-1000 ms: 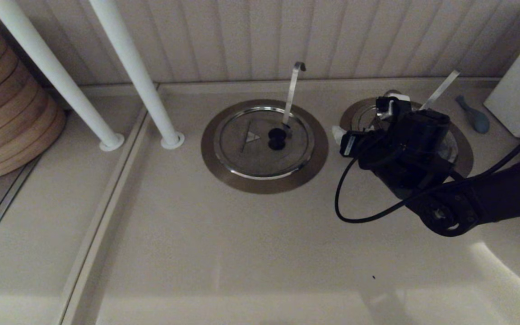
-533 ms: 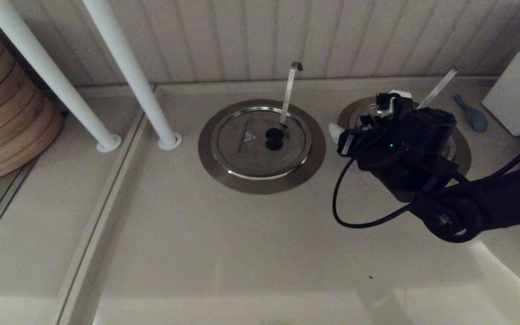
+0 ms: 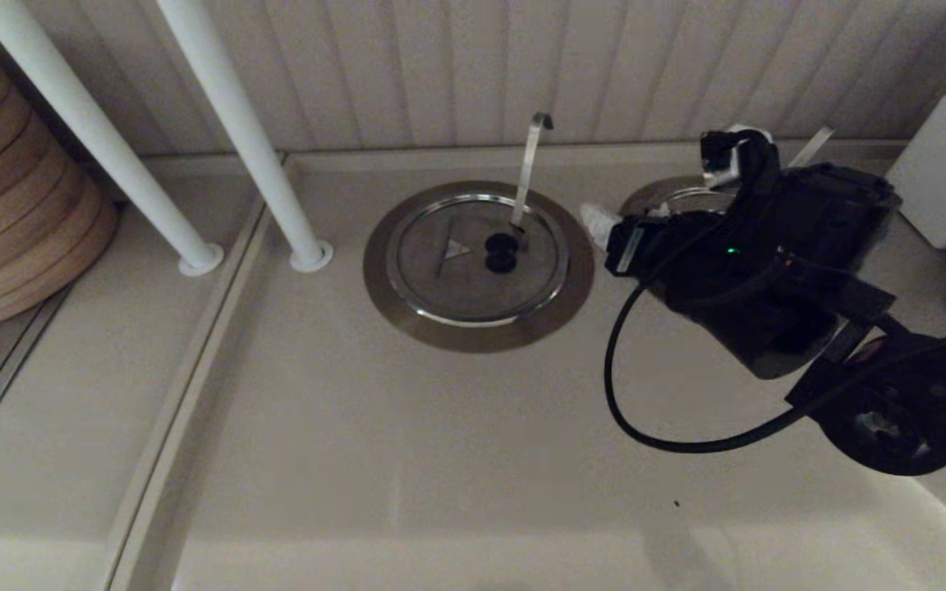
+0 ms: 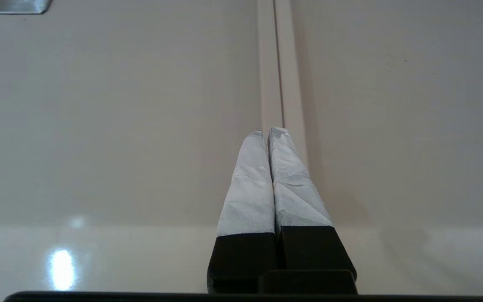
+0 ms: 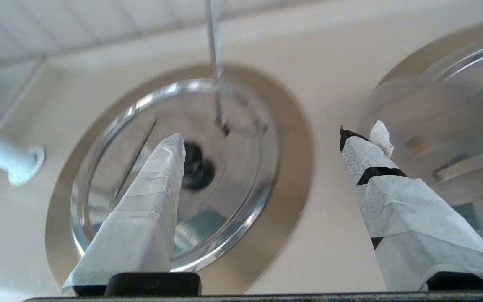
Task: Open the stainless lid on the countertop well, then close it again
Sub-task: Stir with a spoon
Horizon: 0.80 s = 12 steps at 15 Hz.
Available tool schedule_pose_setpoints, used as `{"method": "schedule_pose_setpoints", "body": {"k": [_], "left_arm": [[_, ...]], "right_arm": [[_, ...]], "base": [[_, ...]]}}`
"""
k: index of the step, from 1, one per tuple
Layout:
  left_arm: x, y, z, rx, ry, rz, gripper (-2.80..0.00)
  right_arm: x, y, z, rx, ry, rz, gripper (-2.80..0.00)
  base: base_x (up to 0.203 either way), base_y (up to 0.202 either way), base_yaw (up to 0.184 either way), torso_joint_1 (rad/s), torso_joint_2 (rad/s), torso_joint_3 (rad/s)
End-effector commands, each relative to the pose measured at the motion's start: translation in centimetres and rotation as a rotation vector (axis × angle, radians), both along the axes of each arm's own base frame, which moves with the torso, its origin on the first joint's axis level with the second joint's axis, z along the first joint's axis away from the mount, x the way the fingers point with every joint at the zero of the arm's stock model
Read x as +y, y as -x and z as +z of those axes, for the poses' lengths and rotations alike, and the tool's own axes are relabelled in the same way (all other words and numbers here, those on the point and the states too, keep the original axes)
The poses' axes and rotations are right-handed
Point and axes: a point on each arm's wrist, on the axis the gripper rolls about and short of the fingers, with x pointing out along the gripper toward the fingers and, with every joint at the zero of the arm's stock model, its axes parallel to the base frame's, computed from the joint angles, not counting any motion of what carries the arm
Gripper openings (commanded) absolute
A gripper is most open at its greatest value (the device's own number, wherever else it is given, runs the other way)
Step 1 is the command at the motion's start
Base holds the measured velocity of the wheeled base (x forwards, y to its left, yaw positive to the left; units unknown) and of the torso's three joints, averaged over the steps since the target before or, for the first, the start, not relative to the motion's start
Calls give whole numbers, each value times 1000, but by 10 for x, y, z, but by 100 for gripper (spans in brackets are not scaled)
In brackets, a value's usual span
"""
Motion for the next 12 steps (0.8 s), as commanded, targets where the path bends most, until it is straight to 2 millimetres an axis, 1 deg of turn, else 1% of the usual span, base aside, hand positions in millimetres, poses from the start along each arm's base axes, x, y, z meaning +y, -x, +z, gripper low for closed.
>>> {"method": "schedule_pose_setpoints", "body": {"k": [1, 2, 3, 4, 5, 6, 8, 10, 11, 12], "left_arm": [[0, 0, 0, 1, 0, 0, -280], [0, 0, 0, 1, 0, 1, -280], [0, 0, 0, 1, 0, 2, -280], [0, 0, 0, 1, 0, 0, -280], [0, 0, 0, 1, 0, 1, -280], [0, 0, 0, 1, 0, 1, -280], [0, 0, 0, 1, 0, 1, -280], [0, 0, 0, 1, 0, 1, -280], [0, 0, 0, 1, 0, 0, -280], [0, 0, 0, 1, 0, 1, -280]], "right_arm": [[-18, 7, 23, -64, -28, -40, 0], [-29, 1, 28, -80, -13, -82, 0], [-44, -7, 32, -96, 20, -145, 0], [-63, -17, 34, -110, 57, -219, 0], [-84, -32, 36, -117, 83, -300, 0], [-106, -52, 31, -110, 103, -376, 0], [-137, -93, 14, -78, 128, -474, 0], [-169, -124, 5, -64, 129, -550, 0], [-176, -135, 4, -57, 125, -560, 0], [-179, -144, 7, -55, 121, -560, 0]], "base": [[0, 0, 0, 0, 0, 0], [0, 0, 0, 0, 0, 0], [0, 0, 0, 0, 0, 0], [0, 0, 0, 0, 0, 0], [0, 0, 0, 0, 0, 0], [0, 0, 0, 0, 0, 0], [0, 0, 0, 0, 0, 0], [0, 0, 0, 0, 0, 0], [0, 0, 0, 0, 0, 0], [0, 0, 0, 0, 0, 0]]}}
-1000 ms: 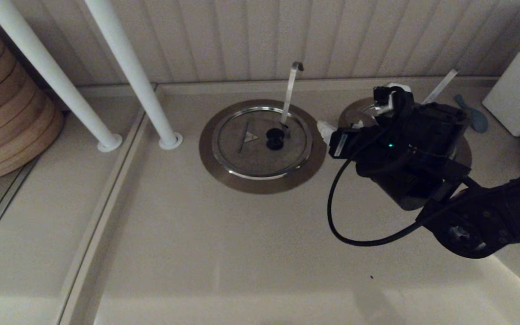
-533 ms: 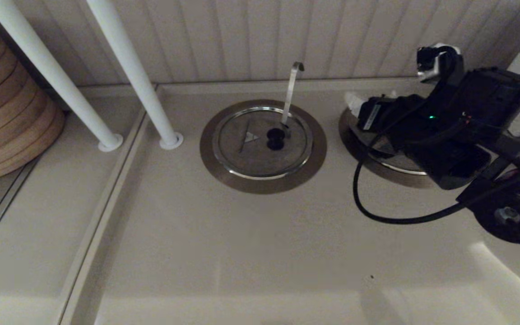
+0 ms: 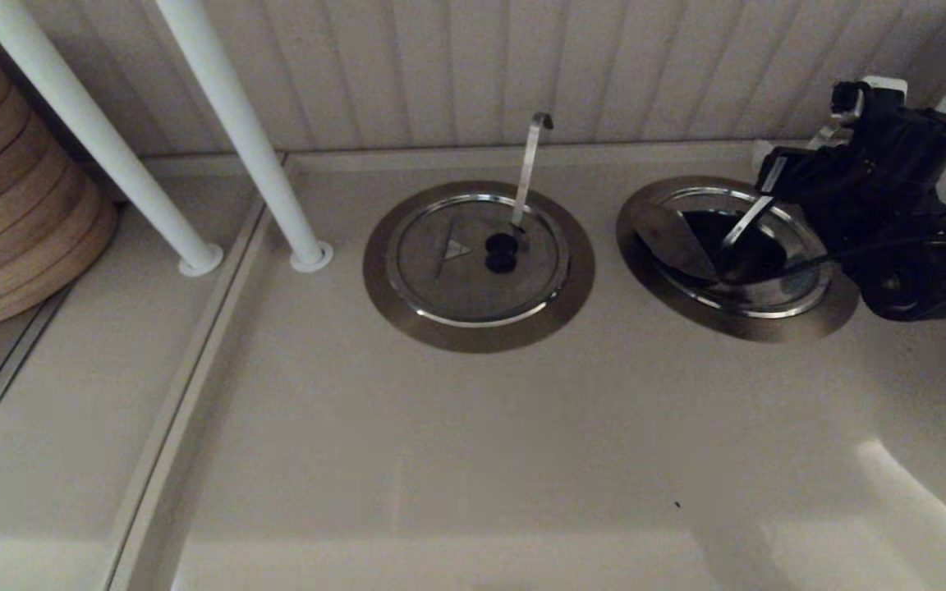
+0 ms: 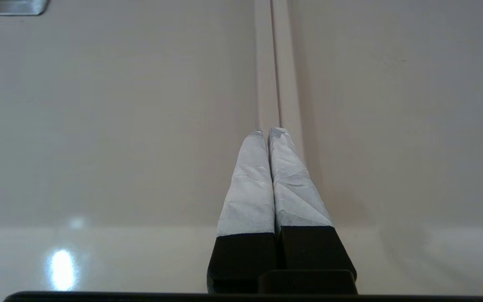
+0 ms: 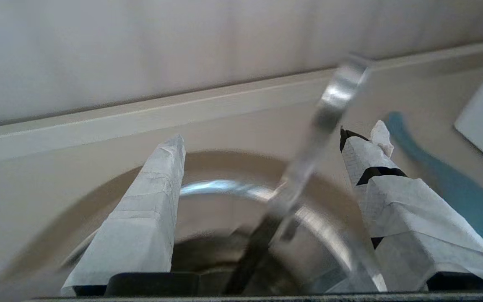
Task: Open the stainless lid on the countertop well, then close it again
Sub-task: Stir with a spoon
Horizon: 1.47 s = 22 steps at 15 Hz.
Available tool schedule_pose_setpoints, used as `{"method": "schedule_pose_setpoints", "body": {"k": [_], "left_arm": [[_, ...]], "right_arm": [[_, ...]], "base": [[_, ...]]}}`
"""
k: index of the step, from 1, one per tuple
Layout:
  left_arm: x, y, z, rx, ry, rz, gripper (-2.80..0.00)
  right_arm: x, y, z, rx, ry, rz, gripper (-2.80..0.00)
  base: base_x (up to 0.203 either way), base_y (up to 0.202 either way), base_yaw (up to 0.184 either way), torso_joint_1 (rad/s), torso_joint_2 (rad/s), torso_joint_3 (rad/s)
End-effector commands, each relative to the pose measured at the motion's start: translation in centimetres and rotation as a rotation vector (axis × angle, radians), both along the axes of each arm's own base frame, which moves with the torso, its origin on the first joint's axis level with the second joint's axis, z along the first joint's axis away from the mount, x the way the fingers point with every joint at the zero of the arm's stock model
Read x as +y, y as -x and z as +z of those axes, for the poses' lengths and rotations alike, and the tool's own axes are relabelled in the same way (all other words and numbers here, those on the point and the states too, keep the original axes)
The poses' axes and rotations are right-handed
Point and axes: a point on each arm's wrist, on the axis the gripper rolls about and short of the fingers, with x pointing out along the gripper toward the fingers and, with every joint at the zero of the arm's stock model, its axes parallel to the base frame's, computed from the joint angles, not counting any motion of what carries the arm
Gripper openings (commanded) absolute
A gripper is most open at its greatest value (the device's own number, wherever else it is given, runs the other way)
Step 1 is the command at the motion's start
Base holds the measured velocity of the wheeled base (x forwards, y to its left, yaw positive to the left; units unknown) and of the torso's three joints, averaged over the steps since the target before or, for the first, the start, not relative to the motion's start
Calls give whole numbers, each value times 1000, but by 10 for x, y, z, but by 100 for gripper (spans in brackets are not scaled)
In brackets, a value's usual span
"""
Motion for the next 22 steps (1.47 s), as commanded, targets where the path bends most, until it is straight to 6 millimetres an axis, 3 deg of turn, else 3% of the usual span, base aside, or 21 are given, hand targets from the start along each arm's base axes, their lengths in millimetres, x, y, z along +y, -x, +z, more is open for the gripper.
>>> {"method": "schedule_pose_setpoints", "body": {"k": [1, 5, 10, 20, 21, 22], "left_arm": [[0, 0, 0, 1, 1, 2, -280], [0, 0, 0, 1, 1, 2, -280], [0, 0, 0, 1, 1, 2, -280], [0, 0, 0, 1, 1, 2, -280], [0, 0, 0, 1, 1, 2, -280], [0, 0, 0, 1, 1, 1, -280]], "right_arm": [[-13, -34, -15, 41, -6, -23, 0], [-25, -51, -28, 87, -41, -35, 0], [-36, -58, -31, 79, -53, -54, 0], [-33, -63, -39, 81, -93, -9, 0], [-33, -63, -40, 83, -94, -10, -206], [-33, -63, -40, 83, -92, -9, -280]], "base": [[0, 0, 0, 0, 0, 0], [0, 0, 0, 0, 0, 0], [0, 0, 0, 0, 0, 0], [0, 0, 0, 0, 0, 0], [0, 0, 0, 0, 0, 0], [0, 0, 0, 0, 0, 0]]}}
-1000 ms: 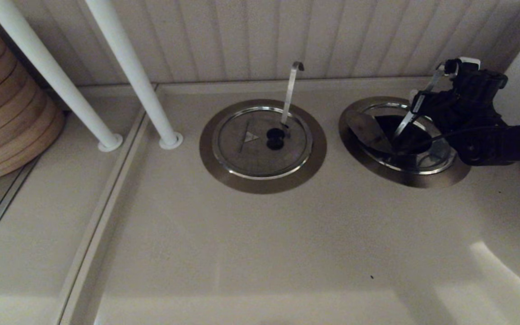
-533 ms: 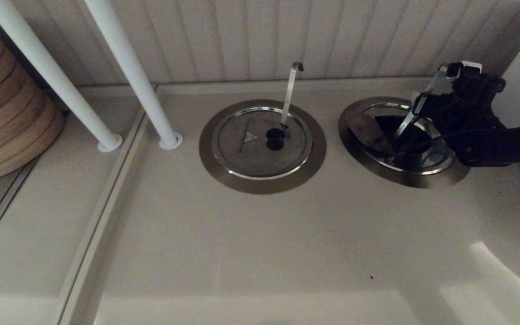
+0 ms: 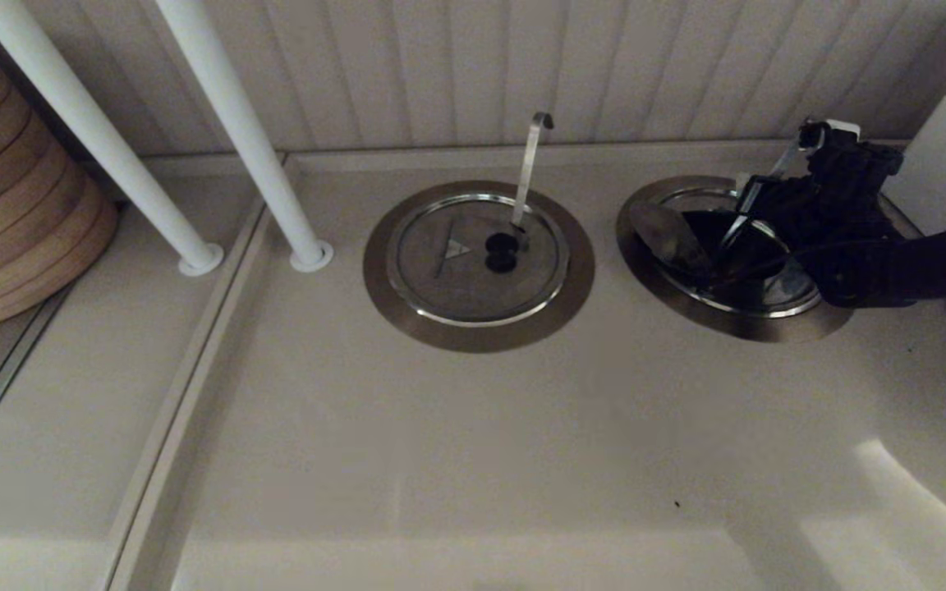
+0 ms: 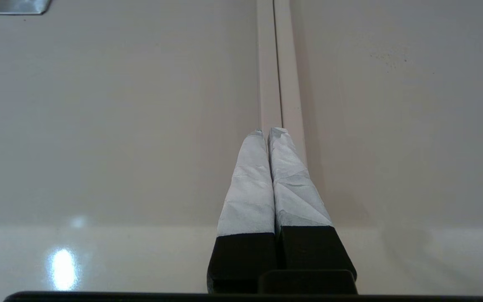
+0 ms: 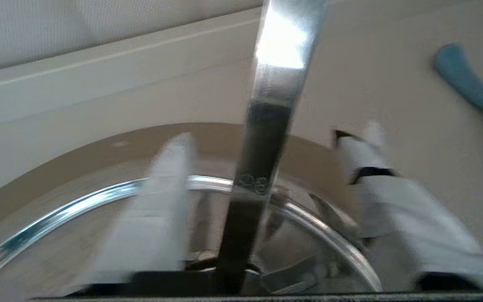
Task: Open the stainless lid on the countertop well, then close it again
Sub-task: Stir with a spoon
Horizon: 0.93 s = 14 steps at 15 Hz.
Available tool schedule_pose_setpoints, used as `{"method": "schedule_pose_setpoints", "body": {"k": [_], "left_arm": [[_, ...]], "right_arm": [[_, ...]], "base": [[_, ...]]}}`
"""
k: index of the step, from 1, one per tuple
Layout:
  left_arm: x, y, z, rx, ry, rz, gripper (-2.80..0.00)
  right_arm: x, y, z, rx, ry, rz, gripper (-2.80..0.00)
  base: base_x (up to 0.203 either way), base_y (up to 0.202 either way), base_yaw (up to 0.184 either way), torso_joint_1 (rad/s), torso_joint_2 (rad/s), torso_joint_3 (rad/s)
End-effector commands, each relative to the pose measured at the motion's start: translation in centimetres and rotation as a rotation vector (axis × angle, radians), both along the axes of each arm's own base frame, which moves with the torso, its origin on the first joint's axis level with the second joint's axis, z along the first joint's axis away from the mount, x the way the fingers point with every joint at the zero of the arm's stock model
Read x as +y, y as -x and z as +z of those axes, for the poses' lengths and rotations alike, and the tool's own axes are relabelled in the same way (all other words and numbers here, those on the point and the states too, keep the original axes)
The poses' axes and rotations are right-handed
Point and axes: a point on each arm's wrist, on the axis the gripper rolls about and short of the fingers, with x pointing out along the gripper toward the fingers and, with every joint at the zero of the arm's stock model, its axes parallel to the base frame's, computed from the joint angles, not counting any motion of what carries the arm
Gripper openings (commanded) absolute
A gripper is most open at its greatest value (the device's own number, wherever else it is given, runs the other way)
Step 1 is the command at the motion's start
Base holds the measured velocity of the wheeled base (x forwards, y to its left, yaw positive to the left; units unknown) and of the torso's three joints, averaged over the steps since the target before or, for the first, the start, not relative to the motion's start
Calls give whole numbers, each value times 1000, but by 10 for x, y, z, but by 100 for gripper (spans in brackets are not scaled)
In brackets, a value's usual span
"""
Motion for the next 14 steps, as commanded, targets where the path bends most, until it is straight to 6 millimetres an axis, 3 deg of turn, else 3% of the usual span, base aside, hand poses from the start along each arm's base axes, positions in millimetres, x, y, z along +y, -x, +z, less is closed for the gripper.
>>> {"method": "schedule_pose_setpoints", "body": {"k": [1, 10, 14], "left_arm": [[0, 0, 0, 1, 0, 1, -280], [0, 0, 0, 1, 1, 0, -280], [0, 0, 0, 1, 1, 0, -280]], "right_arm": [[-1, 0, -1, -1, 0, -2, -280], [0, 3, 7, -22, -4, -3, -280], [8, 26, 38, -79, -20, 16, -280]], "base": [[0, 0, 0, 0, 0, 0], [0, 0, 0, 0, 0, 0], [0, 0, 0, 0, 0, 0]]}}
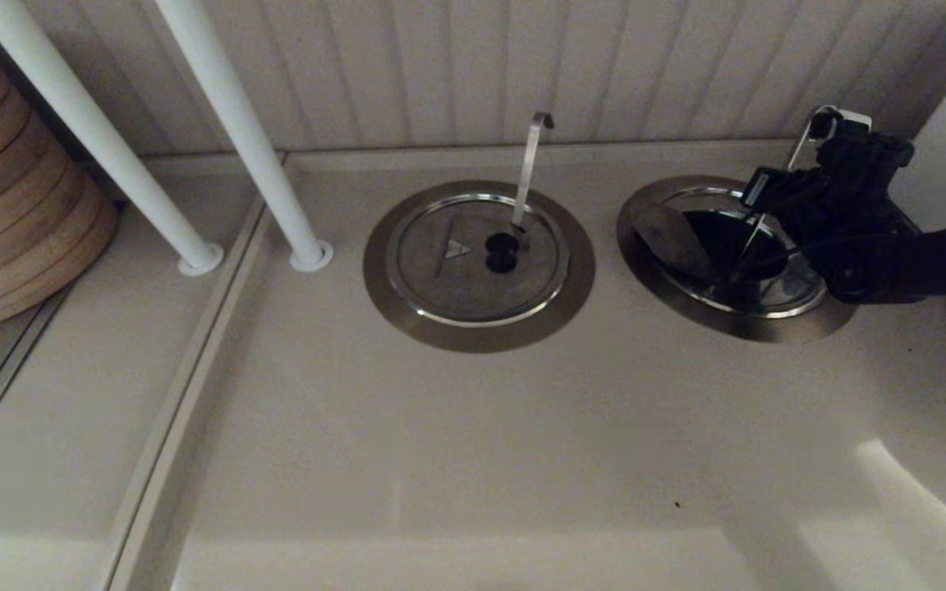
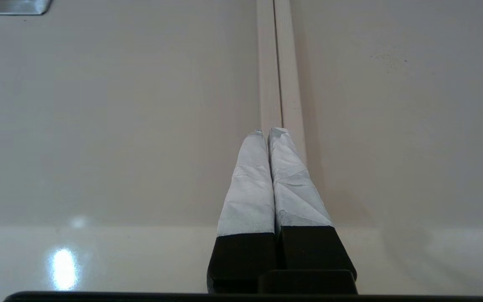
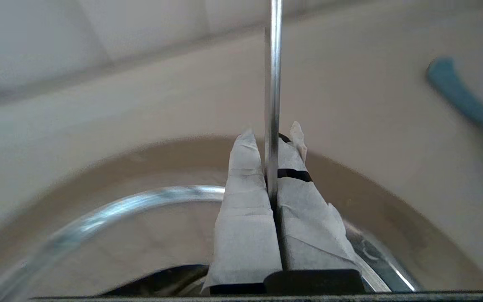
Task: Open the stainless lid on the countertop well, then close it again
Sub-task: Stir with a spoon
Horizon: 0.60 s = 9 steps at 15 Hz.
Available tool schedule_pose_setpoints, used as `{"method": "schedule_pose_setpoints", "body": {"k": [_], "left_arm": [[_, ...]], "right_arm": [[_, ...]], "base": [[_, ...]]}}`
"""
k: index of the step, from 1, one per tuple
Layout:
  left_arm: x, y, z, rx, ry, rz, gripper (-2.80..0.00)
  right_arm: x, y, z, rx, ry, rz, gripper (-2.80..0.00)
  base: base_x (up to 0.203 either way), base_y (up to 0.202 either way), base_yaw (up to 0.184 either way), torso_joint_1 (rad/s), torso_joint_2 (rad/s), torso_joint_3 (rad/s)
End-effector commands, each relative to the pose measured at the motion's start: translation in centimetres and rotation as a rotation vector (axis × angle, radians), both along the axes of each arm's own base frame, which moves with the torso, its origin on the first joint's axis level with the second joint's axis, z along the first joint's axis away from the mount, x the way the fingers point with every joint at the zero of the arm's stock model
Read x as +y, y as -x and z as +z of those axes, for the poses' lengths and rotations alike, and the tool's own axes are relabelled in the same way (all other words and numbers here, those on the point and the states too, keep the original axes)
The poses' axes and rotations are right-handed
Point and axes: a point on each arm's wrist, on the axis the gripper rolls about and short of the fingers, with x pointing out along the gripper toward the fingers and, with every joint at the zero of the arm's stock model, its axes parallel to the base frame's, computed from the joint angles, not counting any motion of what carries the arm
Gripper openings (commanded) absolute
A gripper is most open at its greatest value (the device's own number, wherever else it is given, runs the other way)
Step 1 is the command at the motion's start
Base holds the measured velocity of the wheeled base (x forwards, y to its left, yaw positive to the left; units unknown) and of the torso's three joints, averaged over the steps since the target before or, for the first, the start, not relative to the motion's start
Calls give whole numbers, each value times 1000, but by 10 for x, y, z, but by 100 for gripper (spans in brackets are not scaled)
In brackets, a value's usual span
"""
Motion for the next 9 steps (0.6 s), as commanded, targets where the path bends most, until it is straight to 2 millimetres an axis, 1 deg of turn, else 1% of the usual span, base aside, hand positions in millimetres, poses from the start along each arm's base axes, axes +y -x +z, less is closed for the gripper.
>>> {"method": "schedule_pose_setpoints", "body": {"k": [1, 5, 7, 9], "left_arm": [[0, 0, 0, 1, 0, 0, -280], [0, 0, 0, 1, 0, 0, -280], [0, 0, 0, 1, 0, 1, -280], [0, 0, 0, 1, 0, 1, -280]], "right_arm": [[8, 26, 34, -70, -13, 19, -280], [25, 60, 64, -116, -20, 62, -280], [31, 69, 67, -115, -17, 80, -280], [35, 68, 65, -106, -15, 97, -280]], "base": [[0, 0, 0, 0, 0, 0], [0, 0, 0, 0, 0, 0], [0, 0, 0, 0, 0, 0], [0, 0, 0, 0, 0, 0]]}}
